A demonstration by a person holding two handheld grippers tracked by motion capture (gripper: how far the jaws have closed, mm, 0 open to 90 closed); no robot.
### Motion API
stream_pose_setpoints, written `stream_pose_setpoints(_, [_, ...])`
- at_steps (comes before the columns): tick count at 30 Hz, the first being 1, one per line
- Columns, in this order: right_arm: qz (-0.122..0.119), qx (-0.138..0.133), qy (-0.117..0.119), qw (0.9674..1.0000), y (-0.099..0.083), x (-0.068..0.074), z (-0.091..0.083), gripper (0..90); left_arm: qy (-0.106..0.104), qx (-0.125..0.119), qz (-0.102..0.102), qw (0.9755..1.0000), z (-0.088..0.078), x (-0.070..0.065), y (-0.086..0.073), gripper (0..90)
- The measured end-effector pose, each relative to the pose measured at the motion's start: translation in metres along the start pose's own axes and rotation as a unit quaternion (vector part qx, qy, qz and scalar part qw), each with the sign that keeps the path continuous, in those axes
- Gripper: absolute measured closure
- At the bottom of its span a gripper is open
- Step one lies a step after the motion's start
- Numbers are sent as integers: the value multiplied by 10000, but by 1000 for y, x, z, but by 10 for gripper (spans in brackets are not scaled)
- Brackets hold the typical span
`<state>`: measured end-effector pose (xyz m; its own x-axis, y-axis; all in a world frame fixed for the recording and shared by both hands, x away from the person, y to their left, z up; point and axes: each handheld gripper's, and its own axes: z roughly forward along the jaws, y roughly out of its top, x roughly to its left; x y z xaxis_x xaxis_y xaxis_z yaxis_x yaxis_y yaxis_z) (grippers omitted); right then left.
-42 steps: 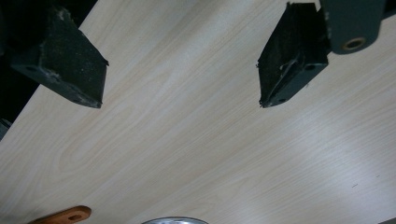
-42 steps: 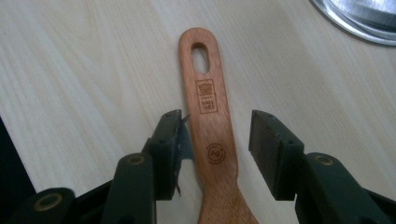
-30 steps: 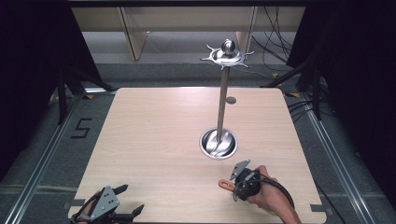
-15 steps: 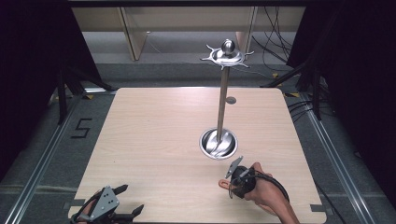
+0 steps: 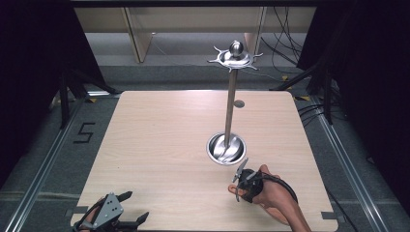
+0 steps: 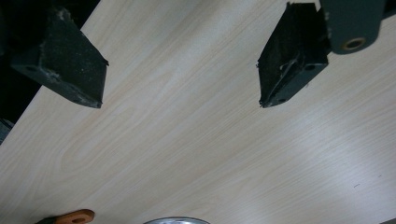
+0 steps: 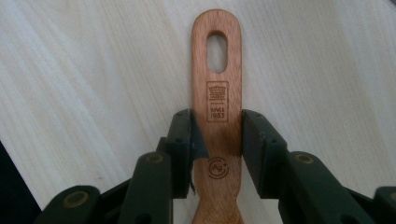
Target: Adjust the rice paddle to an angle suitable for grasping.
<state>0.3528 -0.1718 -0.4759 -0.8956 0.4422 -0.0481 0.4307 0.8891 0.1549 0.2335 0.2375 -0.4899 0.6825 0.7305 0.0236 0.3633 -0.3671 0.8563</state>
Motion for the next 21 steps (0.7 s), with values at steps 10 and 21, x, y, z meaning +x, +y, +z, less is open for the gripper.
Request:
stream_pose_setpoints(10, [88,179,-65,9998,4,1,0,661,13,22,29,10000,-1,0,0,149])
stream_pose_setpoints(21, [44,253,-11,9997,7,0,0,663,24,59,89,9999,-2,1,1,149])
